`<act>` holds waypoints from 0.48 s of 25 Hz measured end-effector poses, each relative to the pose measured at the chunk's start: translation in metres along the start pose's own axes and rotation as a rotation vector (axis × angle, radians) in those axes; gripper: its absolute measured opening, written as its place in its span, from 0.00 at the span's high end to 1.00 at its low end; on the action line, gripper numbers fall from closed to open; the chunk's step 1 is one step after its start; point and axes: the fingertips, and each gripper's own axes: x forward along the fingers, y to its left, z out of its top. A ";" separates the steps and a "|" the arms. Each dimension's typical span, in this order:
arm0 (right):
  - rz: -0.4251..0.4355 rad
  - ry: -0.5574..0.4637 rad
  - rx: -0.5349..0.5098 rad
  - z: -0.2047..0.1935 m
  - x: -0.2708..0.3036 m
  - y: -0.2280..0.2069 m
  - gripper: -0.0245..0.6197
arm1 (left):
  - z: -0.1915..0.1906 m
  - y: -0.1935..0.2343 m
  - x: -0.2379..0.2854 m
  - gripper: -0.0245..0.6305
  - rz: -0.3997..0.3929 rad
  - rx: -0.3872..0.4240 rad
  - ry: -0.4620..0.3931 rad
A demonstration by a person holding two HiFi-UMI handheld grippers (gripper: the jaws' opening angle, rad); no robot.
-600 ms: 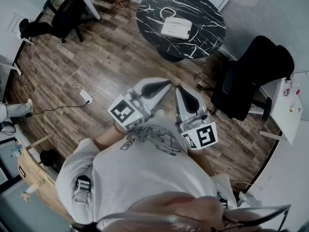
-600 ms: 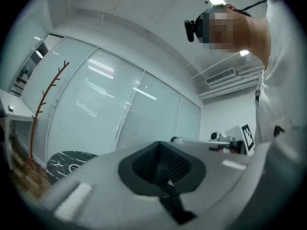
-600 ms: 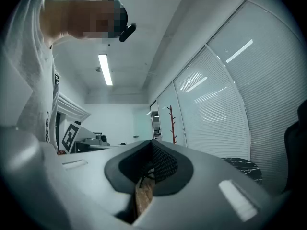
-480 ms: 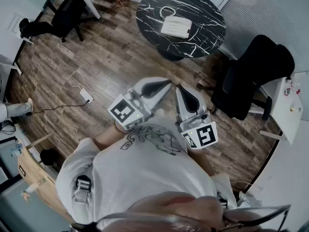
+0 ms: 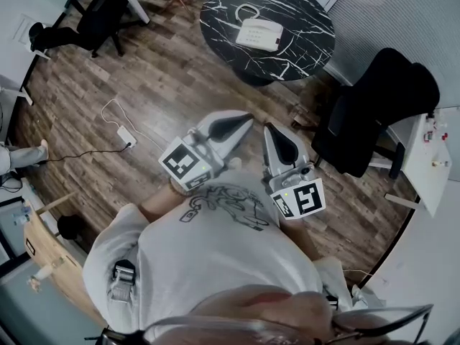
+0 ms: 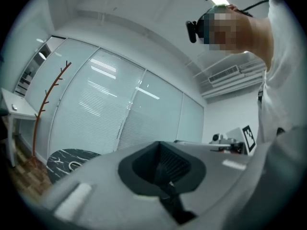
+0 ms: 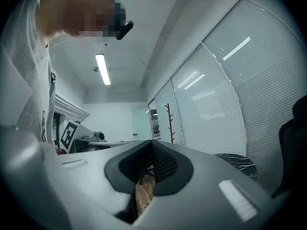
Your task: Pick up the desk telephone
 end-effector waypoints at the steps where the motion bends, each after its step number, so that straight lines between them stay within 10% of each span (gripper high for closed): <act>1: 0.002 0.002 0.002 -0.001 -0.002 -0.002 0.95 | -0.002 -0.002 0.001 0.96 0.005 -0.003 -0.001; 12: 0.034 0.024 0.019 -0.012 -0.004 -0.006 0.95 | -0.015 0.002 0.001 0.96 0.054 -0.034 0.007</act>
